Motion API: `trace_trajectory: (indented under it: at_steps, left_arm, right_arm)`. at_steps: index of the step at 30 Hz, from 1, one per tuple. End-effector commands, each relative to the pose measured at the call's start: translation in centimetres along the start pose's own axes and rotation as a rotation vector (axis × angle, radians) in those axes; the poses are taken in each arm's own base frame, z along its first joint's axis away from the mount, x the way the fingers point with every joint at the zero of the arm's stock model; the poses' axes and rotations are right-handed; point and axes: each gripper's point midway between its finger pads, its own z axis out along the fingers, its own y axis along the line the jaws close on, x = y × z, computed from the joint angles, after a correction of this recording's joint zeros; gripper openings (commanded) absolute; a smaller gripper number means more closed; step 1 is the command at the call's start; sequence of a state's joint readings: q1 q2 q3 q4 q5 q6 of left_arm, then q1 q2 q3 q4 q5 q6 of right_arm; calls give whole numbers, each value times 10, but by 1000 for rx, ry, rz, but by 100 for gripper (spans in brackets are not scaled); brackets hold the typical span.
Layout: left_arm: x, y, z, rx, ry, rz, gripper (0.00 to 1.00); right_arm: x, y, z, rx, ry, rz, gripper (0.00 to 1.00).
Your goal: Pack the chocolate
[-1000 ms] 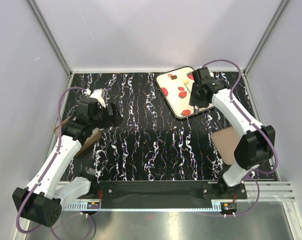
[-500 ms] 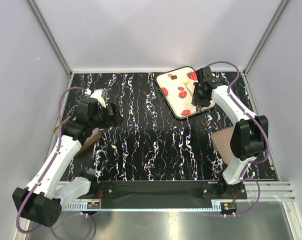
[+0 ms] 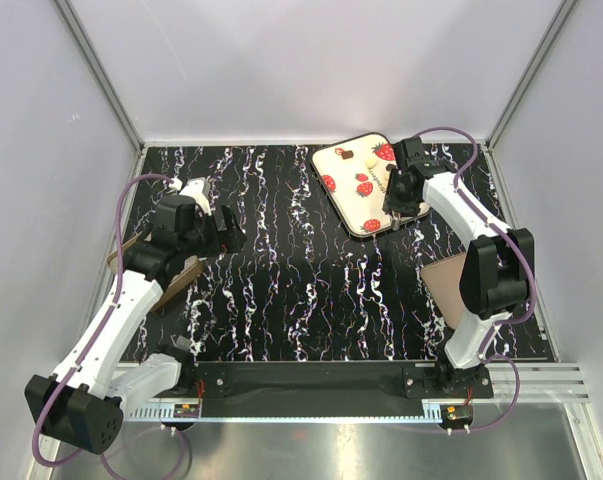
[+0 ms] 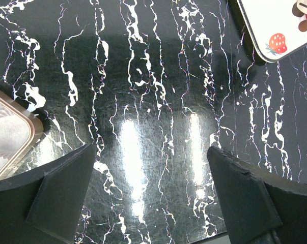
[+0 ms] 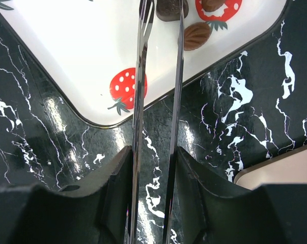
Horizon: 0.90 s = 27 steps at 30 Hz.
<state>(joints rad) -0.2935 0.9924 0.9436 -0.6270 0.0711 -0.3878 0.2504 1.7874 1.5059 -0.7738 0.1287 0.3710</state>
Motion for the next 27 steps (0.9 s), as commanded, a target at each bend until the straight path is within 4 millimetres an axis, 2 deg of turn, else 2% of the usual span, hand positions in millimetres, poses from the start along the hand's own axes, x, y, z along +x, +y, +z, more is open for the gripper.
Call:
trace_trajectory:
  at_steps: [1,10,20,27]
  left_arm:
    - [-14,-5,-1,20,-44,21,99]
    - [-15,-5,-2,21,-50,21,99]
    - [-16,-5,-2,19,-53,21,99]
    - [-15,-4,-2,17,-50,20,99]
  right_arm:
    - [-3,-1,3,-4,-5,19,45]
    - [-1,-8,9,21,16,17,45]
    - [2,-10,7,37,36,21,46]
    - [5,6,-3,-58,55,24,47]
